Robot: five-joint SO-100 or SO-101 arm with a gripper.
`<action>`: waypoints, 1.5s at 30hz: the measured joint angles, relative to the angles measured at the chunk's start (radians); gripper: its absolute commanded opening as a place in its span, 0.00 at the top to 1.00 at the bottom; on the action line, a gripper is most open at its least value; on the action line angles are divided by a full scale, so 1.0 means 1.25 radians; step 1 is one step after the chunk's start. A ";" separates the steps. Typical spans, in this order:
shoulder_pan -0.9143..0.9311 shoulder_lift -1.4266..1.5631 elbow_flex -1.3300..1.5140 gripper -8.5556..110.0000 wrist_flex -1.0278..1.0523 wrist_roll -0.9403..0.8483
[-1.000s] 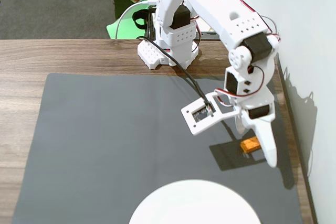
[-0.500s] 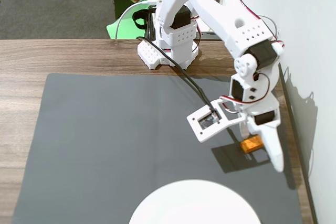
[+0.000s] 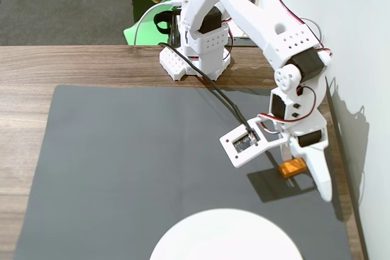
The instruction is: Grasp a lego block and put it on the plate.
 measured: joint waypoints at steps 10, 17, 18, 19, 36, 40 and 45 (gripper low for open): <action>0.000 0.000 0.000 0.50 0.002 0.000; 0.000 0.000 0.000 0.61 0.007 0.005; 0.000 0.000 0.000 0.64 0.007 0.005; 0.000 0.000 0.000 0.65 0.007 0.005; 0.000 0.000 0.000 0.80 0.007 0.006; 0.000 0.000 0.000 0.80 0.007 0.006; 0.000 0.000 0.000 0.84 0.007 0.006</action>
